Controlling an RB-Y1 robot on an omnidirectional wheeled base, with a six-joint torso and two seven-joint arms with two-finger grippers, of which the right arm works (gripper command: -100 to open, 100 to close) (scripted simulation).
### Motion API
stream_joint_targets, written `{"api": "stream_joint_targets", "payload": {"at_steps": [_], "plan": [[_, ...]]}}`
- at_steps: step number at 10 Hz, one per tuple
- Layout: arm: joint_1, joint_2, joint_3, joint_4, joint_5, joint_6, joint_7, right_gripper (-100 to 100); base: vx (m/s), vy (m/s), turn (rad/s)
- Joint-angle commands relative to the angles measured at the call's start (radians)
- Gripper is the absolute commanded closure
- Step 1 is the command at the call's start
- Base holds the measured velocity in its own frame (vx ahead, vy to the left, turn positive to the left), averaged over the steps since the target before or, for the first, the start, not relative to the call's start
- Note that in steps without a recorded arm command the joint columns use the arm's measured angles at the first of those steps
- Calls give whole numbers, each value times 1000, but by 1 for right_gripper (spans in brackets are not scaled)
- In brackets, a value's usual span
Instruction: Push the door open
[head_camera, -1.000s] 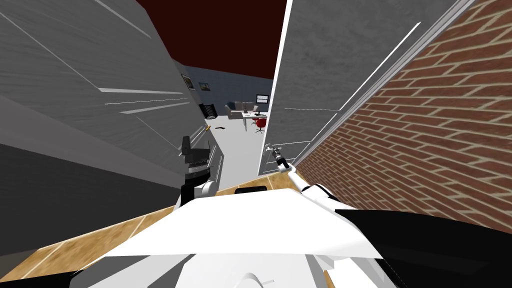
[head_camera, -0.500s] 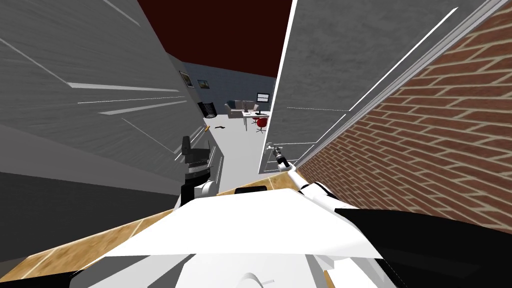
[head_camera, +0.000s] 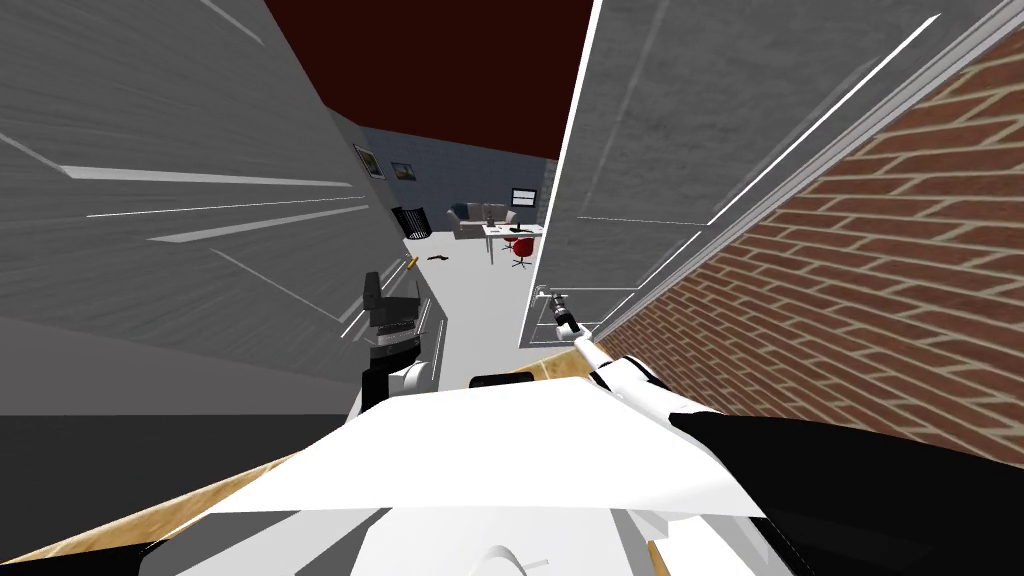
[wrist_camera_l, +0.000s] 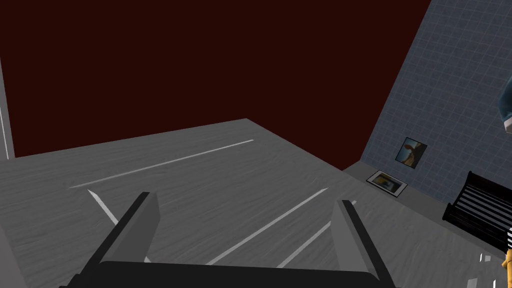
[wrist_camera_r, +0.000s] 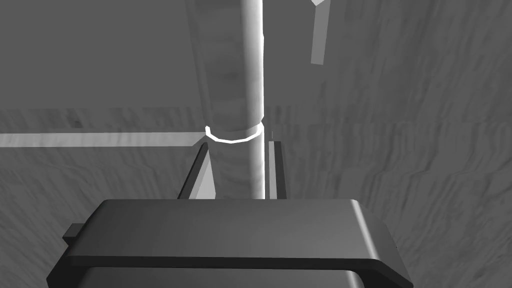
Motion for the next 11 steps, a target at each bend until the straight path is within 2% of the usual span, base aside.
{"api": "stream_joint_targets", "payload": {"at_steps": [1,8,11], "plan": [[3,-11,-29,-14,-24,7,30,100,149,85,-29],[-77,4,-87,142,-127,-24,127,100,161,92,-38],[-88,6,-95,164,-141,-28,140,100,90,51,-23]]}}
